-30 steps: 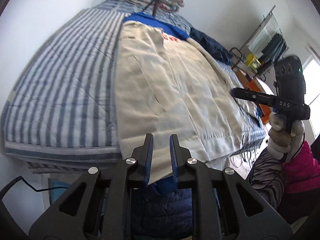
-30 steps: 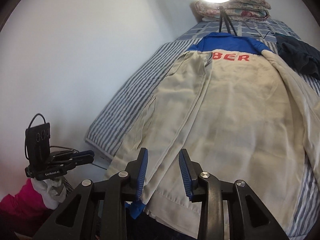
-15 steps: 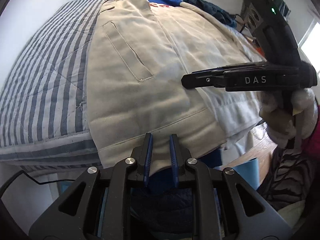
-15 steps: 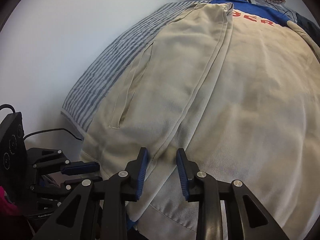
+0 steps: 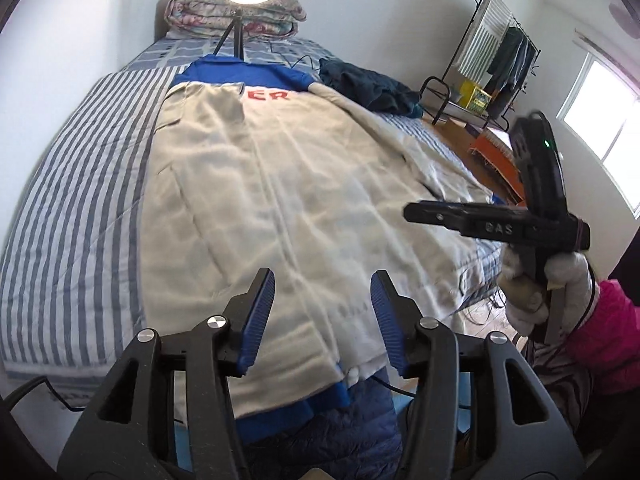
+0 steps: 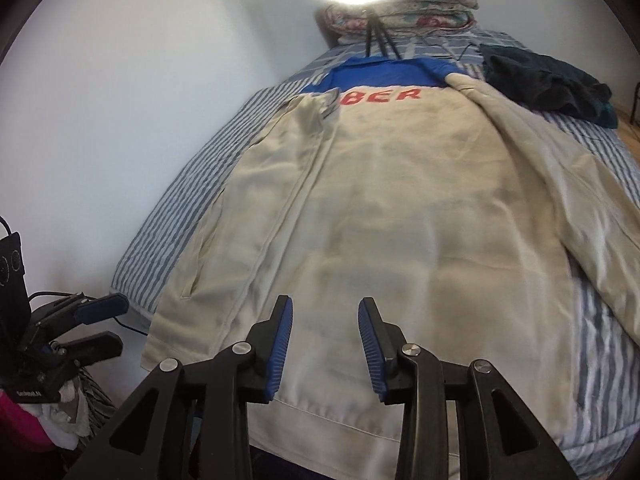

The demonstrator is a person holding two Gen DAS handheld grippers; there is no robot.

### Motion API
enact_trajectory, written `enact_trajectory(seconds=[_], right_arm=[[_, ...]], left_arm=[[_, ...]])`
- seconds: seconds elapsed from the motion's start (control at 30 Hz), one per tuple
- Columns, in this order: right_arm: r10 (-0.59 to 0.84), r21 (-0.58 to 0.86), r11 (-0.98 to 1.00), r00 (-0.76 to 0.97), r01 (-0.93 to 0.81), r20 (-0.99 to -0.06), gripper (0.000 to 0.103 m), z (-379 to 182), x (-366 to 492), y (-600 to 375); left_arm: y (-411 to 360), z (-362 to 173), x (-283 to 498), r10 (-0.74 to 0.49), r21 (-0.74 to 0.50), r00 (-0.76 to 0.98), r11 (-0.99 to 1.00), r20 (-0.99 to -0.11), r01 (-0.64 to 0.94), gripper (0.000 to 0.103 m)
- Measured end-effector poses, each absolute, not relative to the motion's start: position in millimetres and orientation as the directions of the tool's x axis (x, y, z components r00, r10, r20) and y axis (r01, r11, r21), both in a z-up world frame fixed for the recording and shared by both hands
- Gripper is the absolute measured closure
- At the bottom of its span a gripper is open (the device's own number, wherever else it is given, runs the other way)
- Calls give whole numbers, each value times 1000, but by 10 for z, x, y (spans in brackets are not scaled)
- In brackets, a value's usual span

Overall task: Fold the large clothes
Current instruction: 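Open the left gripper to release the blue cuff and withdraw it, then grasp the blue buttoned cuff of the other sleeve with the right gripper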

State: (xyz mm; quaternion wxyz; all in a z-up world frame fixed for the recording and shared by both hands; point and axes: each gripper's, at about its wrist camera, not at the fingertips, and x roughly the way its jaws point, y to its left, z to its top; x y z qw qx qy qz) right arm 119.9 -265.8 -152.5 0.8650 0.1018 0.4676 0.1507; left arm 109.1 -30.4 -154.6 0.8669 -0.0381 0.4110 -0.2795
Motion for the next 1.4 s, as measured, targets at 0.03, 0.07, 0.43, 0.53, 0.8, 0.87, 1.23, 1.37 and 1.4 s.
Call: enact_trajectory(seconds=[0.03,0.07,0.43,0.53,0.8,0.87,1.23,1.37,1.4], right_arm=[[340,314,939,534,-142,-774,53,-1491,1167,-2767],[322,311,943,548,-117,-772,51,-1466,1137,-2874],[128,243,964,618,105,-775,47,-1332,836,-4022],[80,243,953,626,180,-776,47,-1350,768,-4348],[-11,259,901,615,348,-788,47,-1393,647,-5175],[-16,281,878,609,389,-793,47,-1430,647,-5393],[60,548,597,648,587,-760,48,-1973,588,-6484],[89,560,593,644,579,-759,48,-2082,720,-6540],[68,527,611,625,590,-778,48,-2094,762,-6528]], left_arm=[[-348,-1510,1125,-524,-297,505,835,-686,463,52],[-405,-1479,1164,-530,-295,503,829,-683,474,52],[-1063,-1213,1498,-582,-267,501,780,-641,565,42],[-1223,-1202,1578,-572,-245,508,784,-644,571,42],[-1337,-1352,1774,-562,-247,502,790,-657,562,42],[-1307,-1434,1824,-554,-256,495,797,-669,547,42],[-1126,-1694,1967,-520,-291,468,830,-715,477,42],[-1173,-1735,1976,-513,-282,456,829,-727,483,42],[-1193,-1754,1976,-511,-277,451,828,-732,488,42]])
